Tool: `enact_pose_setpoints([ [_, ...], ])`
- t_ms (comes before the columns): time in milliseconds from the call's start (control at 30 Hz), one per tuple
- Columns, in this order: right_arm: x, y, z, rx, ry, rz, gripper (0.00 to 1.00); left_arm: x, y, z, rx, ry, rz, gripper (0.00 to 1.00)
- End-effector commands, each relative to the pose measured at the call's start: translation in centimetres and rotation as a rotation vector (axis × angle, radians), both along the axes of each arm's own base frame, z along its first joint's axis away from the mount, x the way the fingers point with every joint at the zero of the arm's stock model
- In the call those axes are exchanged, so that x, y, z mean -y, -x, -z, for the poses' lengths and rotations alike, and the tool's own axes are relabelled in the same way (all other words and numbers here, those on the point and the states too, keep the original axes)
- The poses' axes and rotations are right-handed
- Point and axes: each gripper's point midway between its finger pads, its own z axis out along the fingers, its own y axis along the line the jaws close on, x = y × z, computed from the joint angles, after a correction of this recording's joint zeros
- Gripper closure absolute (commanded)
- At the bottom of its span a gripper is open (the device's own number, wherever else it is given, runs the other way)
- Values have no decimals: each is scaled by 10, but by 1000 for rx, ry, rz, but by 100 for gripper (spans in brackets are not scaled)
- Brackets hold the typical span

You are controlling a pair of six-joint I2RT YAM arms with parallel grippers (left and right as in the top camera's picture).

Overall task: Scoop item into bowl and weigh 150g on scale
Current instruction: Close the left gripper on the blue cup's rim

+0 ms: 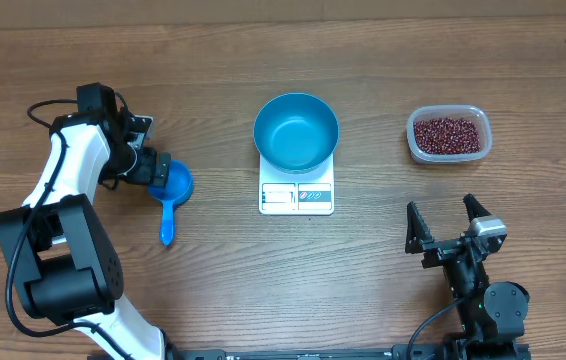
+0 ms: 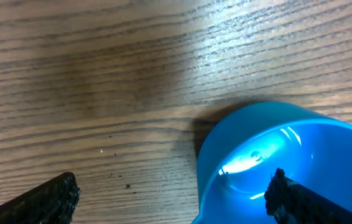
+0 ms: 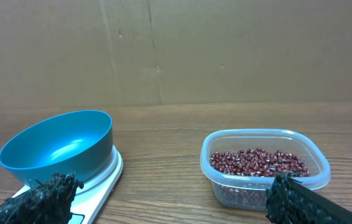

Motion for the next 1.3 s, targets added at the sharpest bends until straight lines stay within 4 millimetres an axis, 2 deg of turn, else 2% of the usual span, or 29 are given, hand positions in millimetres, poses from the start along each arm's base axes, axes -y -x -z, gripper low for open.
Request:
enact_pose_setpoints([
  [0, 2, 0, 2, 2, -4, 10, 0, -3, -8, 0, 16, -9, 19, 0],
  [300, 2, 0, 2, 2, -4, 10, 0, -3, -6, 23, -32, 1, 19, 1],
  [1067, 2, 0, 2, 2, -4, 10, 0, -4, -15, 23, 0, -1, 12, 0],
  [1200, 2, 0, 2, 2, -4, 10, 0, -4, -15, 23, 2, -1, 12, 13],
  [1267, 2, 0, 2, 2, -4, 10, 0, -4, -15, 23, 2, -1, 12, 17],
])
